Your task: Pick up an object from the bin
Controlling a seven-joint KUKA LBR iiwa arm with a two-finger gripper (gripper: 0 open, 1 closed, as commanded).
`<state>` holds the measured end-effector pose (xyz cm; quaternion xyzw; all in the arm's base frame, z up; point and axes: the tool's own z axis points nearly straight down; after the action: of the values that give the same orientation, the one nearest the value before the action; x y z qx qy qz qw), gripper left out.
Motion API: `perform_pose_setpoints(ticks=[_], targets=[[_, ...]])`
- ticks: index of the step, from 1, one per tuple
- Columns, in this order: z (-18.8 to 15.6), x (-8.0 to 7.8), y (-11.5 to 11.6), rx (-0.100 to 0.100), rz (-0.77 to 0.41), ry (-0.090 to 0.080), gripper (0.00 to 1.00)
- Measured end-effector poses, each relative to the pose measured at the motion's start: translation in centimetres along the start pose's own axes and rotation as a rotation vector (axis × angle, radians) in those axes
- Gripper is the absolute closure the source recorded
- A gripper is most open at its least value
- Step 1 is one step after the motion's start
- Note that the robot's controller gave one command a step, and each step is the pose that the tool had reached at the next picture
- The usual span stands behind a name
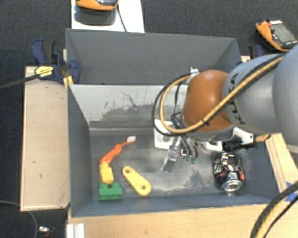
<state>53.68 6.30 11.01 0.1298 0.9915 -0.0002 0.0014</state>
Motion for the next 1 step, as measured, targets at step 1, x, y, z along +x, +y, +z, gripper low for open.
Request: perform_pose_setpoints(ticks=[1], targets=[[2.59, 4.32, 5.24, -0.008, 0.116, -0.004, 0.00]])
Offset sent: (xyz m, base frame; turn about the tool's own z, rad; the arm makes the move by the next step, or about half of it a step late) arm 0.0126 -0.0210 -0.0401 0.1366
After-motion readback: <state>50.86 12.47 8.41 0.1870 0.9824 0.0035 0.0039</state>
